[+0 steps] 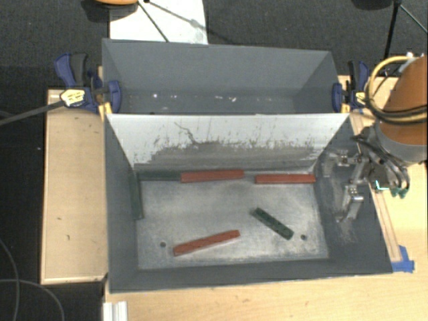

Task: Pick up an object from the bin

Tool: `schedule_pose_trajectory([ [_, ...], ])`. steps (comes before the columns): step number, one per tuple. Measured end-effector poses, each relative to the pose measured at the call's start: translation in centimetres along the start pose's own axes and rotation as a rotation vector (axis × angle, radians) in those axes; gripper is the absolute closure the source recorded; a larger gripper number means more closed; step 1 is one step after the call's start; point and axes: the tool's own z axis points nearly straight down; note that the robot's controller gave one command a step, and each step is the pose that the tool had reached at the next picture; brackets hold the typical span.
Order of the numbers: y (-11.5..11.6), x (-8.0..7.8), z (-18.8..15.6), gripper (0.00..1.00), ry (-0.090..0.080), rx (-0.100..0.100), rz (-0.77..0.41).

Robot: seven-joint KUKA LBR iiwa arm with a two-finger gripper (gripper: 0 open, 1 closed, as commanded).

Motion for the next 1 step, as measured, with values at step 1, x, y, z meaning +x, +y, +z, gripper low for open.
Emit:
schedule_pose_trajectory([
  [1,0.05,-0.16,-0.37,0.0,-0.008,0.001,-0.003],
])
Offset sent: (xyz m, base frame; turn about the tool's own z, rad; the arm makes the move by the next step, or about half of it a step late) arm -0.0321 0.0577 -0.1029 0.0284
